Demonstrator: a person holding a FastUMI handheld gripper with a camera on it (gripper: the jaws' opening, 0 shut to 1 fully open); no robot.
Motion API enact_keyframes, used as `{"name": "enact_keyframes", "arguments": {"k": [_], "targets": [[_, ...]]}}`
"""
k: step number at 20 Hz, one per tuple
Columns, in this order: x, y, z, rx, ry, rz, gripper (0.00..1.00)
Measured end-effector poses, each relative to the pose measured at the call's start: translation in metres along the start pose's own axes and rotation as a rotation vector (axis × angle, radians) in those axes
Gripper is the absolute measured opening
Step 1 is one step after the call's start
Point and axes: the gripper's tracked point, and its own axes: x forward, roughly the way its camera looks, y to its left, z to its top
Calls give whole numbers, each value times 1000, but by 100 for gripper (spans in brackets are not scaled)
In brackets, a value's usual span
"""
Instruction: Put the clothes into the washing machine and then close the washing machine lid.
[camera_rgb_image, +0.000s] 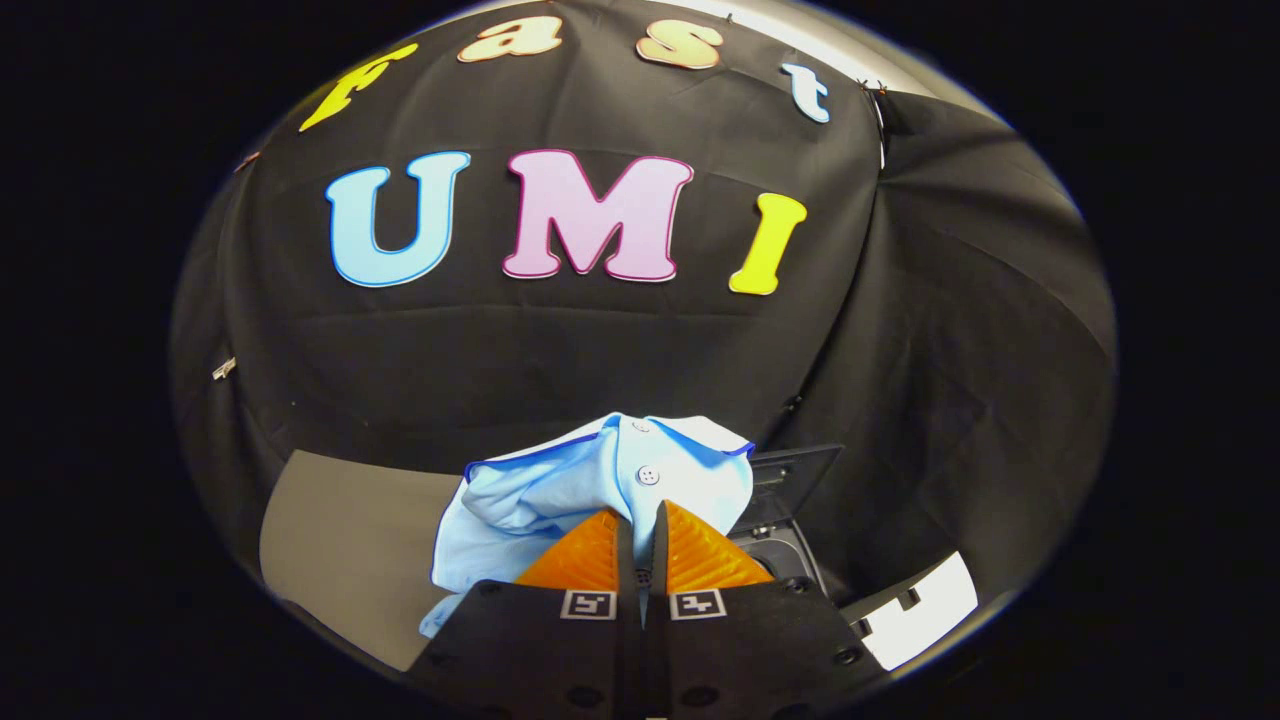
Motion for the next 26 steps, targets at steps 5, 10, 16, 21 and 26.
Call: {"name": "enact_keyframes", "arguments": {"k": [5,10,16,21,26], "targets": [[24,-57,-23,18,44,-39,5],[52,-105,-51,60,85,-81,5],[94,-129,-94,51,142,-98,5],[134,-133,-151,15,233,-77,5],[164,-123,-206,3,313,-23,5]]}}
